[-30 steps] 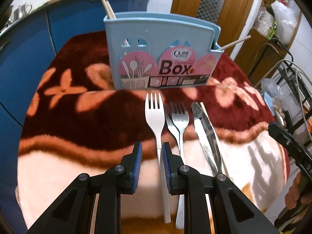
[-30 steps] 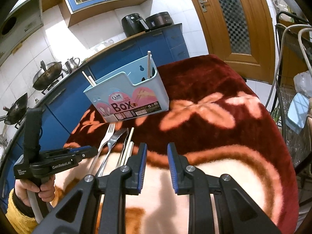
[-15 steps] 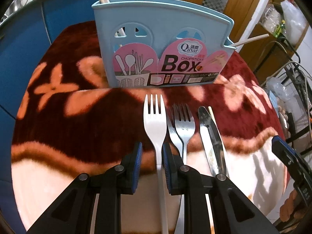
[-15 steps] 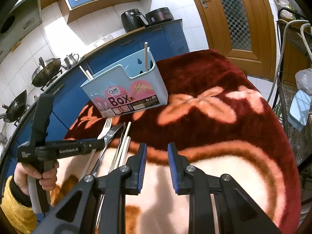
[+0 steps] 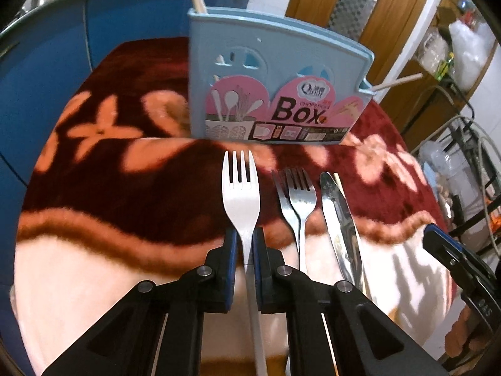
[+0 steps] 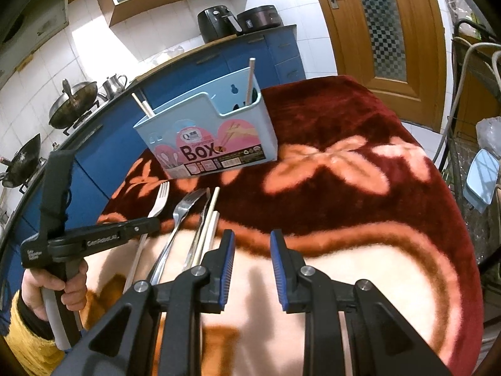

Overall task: Organize utensils
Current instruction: 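Grasp the white fork with the left tool while the right tool approaches a silver knife, then lift the white fork with the left tool while the right tool grasps the silver knife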

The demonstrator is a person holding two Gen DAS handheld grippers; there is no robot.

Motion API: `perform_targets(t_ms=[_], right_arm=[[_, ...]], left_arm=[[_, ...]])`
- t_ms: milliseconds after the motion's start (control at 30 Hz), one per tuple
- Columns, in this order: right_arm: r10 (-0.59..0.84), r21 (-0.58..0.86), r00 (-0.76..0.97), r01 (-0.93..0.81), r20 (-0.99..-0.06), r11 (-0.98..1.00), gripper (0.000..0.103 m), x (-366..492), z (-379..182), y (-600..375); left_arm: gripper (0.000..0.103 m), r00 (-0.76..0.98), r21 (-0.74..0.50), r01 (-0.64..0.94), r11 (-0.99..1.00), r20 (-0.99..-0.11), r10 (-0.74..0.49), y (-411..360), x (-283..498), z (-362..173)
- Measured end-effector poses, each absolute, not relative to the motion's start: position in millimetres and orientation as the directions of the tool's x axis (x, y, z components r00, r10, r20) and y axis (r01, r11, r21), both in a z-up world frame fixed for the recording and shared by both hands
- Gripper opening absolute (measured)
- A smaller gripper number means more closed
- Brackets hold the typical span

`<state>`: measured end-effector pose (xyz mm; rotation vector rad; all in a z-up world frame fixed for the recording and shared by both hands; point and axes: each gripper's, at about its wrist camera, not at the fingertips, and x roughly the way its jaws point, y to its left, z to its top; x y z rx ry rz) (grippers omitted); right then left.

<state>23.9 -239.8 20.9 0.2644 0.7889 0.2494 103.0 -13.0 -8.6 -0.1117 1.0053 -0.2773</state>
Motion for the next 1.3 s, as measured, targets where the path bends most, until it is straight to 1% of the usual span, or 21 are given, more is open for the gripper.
perform_targets(t_ms=[133,400,633,867,1100,1300], right_arm=[[0.329,0.323,0.670,-0.140,-0.666,0.936,0.026,25,23,-230],[0.348,0.317,0.633,-0.168,-0.691,0.934,0.026,38,19,-203],[0.369,0.307,0.603,-0.208,-0.707,0.929,0.026,49,12,-182],[0.351,0.258,0.572,-0.240,-0.741,0.936,0.026,57,1,-165],[0.345,0.227,0.572,-0.270,-0.744,0.936,0.026,57,2,-158],[0.337,0.212,0.550,-0.280,-0.764,0.936,0.026,63,3,-151]], left_arm=[[0.009,0.552,-0.257,0.156,0.954,-0.778,-0.300,7,92,-5],[0.009,0.659,-0.254,0.148,0.956,-0.695,-0.287,27,71,13],[0.009,0.693,-0.272,0.165,0.948,-0.652,-0.307,40,56,24],[0.009,0.696,-0.285,0.161,0.945,-0.646,-0.314,42,55,21],[0.009,0.694,-0.291,0.166,0.942,-0.645,-0.321,42,56,20],[0.009,0.690,-0.302,0.167,0.939,-0.644,-0.330,43,59,22]])
